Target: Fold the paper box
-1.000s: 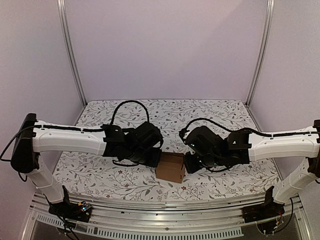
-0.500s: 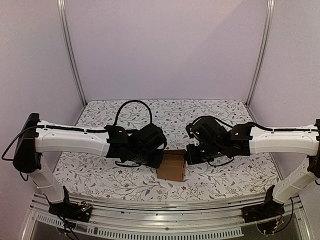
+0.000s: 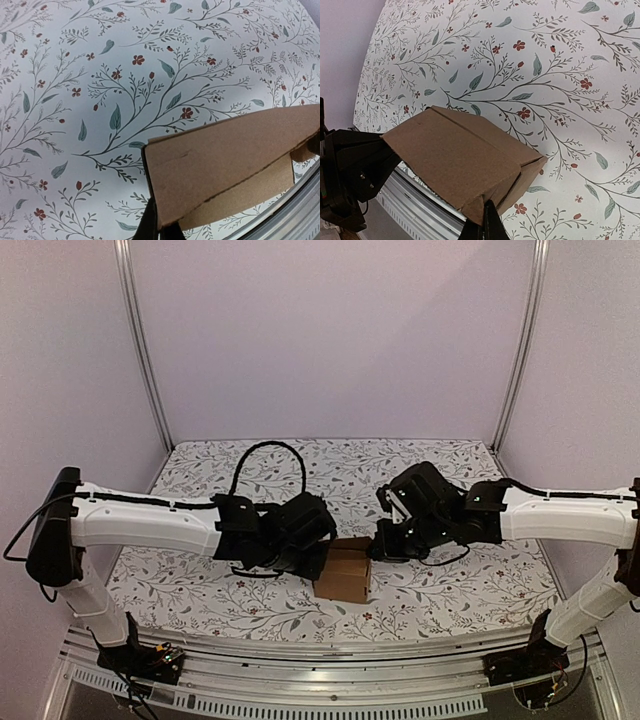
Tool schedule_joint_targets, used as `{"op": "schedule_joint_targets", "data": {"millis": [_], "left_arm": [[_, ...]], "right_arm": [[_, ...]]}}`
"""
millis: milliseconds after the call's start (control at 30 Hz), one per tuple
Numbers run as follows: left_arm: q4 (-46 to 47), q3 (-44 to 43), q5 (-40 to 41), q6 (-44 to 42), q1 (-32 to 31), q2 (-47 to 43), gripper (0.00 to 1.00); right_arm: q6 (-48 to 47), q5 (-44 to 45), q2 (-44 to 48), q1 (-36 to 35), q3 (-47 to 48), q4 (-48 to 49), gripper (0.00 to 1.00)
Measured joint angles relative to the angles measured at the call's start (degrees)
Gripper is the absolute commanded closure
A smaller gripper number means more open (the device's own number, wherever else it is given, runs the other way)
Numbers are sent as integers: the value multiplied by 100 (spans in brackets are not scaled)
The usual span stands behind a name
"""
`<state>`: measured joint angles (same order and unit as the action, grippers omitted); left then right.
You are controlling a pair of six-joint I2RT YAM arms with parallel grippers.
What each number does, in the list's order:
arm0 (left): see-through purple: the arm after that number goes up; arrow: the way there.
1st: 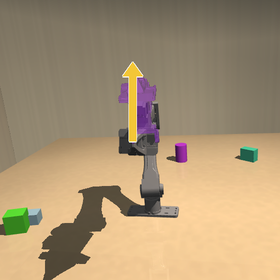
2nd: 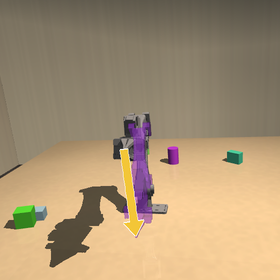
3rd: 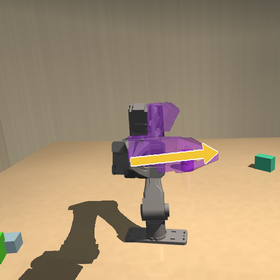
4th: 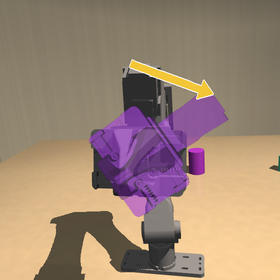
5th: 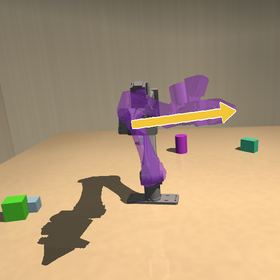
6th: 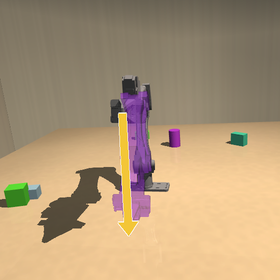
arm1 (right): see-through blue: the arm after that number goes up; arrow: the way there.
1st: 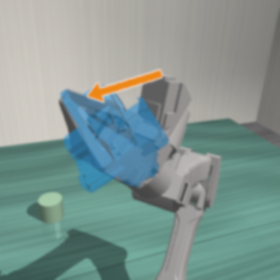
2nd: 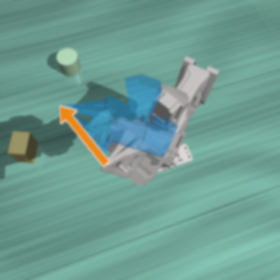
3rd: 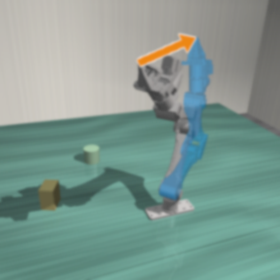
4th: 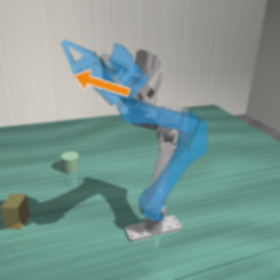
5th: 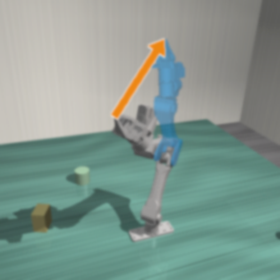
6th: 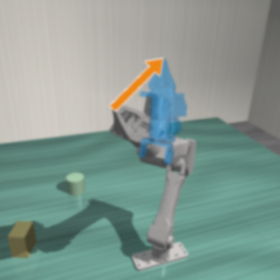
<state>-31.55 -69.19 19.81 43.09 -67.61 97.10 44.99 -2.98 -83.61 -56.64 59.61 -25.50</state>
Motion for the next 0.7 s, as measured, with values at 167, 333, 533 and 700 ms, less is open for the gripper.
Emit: {"op": "schedule_joint_targets", "data": {"millis": [167, 333, 533, 700], "left_arm": [[-2, 0, 35, -2, -22, 4, 100], [-2, 0, 42, -17, -26, 7, 100], [22, 0, 33, -20, -33, 15, 100], [31, -24, 39, -20, -42, 42, 100]], "right_arm": [[136, -188, 0, 101, 0, 22, 100], [166, -249, 0, 122, -17, 35, 100], [76, -267, 90, 120, -278, 267, 100], [20, -153, 138, 52, -533, 535, 100]]}}
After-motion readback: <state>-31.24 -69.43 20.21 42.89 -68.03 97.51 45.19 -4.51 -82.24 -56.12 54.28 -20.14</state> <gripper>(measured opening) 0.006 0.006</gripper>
